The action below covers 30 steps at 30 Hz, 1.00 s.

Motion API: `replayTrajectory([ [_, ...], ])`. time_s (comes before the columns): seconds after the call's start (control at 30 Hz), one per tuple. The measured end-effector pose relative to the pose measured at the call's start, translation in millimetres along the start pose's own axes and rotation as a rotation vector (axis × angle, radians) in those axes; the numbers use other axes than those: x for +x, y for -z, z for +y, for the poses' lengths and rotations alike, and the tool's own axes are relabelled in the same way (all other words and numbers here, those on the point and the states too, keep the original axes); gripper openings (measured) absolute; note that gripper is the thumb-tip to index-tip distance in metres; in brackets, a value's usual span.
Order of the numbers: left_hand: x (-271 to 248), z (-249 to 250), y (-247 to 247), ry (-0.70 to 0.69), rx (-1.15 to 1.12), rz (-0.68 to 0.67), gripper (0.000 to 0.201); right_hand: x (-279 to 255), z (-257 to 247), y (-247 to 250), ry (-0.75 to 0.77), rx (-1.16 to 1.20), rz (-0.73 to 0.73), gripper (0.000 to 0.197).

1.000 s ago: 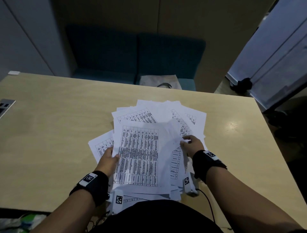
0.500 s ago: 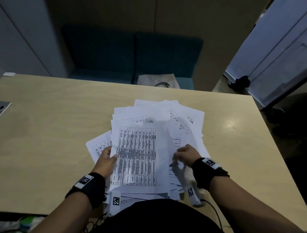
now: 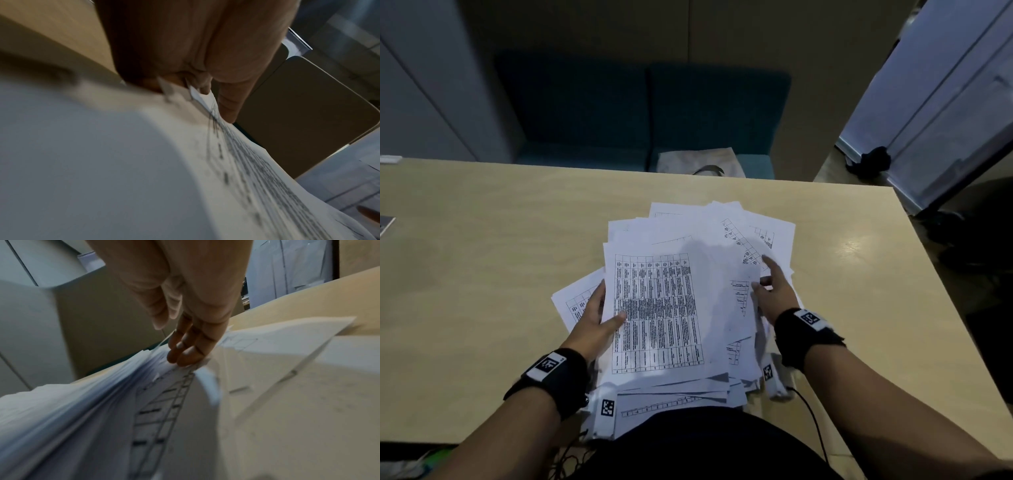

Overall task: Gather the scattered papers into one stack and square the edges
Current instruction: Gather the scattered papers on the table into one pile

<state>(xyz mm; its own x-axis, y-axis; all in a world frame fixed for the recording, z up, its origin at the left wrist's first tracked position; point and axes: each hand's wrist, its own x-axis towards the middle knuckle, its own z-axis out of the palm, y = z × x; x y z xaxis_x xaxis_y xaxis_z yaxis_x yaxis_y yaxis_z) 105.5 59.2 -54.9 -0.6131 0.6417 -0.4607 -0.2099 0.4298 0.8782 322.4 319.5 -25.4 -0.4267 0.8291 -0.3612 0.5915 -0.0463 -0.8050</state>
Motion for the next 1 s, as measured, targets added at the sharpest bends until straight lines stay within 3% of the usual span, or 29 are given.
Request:
replayTrajectory([
  [0.07, 2, 2, -1, 0.02, 0.005, 0.013, 0.076, 11, -7, 0, -0.024, -0.108, -0.015, 0.053],
  [0.13, 5, 3, -1, 0.051, 0.037, 0.048, 0.068, 18, -19, 0, 0.02, -0.232, -0.046, 0.034],
  [0.2, 8, 6, 0, 0.058, 0.099, 0.064, 0.063, 20, -31, -2, 0.159, -0.327, -0.029, 0.015],
  [0.27, 13, 4, 4, 0.082, 0.153, 0.057, 0.081, 16, -42, -2, 0.261, -0.3, -0.038, 0.007],
  [0.33, 15, 5, 7, 0.1, 0.174, 0.027, 0.092, 11, -47, -1, 0.287, -0.233, -0.078, 0.017],
  [0.4, 15, 10, 3, 0.111, 0.138, 0.05, 0.082, 8, -49, 4, 0.295, -0.207, -0.071, 0.022],
  [0.47, 17, 10, 0, 0.113, 0.092, 0.077, 0.067, 7, -49, 10, 0.28, -0.191, 0.012, 0.018],
  [0.6, 12, 13, -5, 0.135, 0.004, 0.121, 0.058, 5, -39, 23, 0.262, -0.076, 0.29, 0.014],
  [0.7, 9, 14, -6, 0.147, 0.023, 0.117, 0.035, 0, -33, 35, 0.211, 0.015, 0.403, 0.008],
  [0.77, 5, 18, -7, 0.142, 0.041, 0.113, 0.048, -5, -26, 41, 0.117, -0.026, 0.417, 0.007],
  [0.83, 5, 18, -9, 0.131, 0.05, 0.12, 0.054, -9, -17, 42, 0.024, -0.056, 0.28, 0.005],
  [0.93, 6, 14, -10, 0.132, 0.058, 0.114, 0.057, -21, -6, 31, -0.095, 0.011, -0.149, 0.014],
  [1.0, 5, 15, -10, 0.127, 0.119, 0.115, 0.053, -25, -2, 26, -0.107, -0.12, -0.33, 0.024],
])
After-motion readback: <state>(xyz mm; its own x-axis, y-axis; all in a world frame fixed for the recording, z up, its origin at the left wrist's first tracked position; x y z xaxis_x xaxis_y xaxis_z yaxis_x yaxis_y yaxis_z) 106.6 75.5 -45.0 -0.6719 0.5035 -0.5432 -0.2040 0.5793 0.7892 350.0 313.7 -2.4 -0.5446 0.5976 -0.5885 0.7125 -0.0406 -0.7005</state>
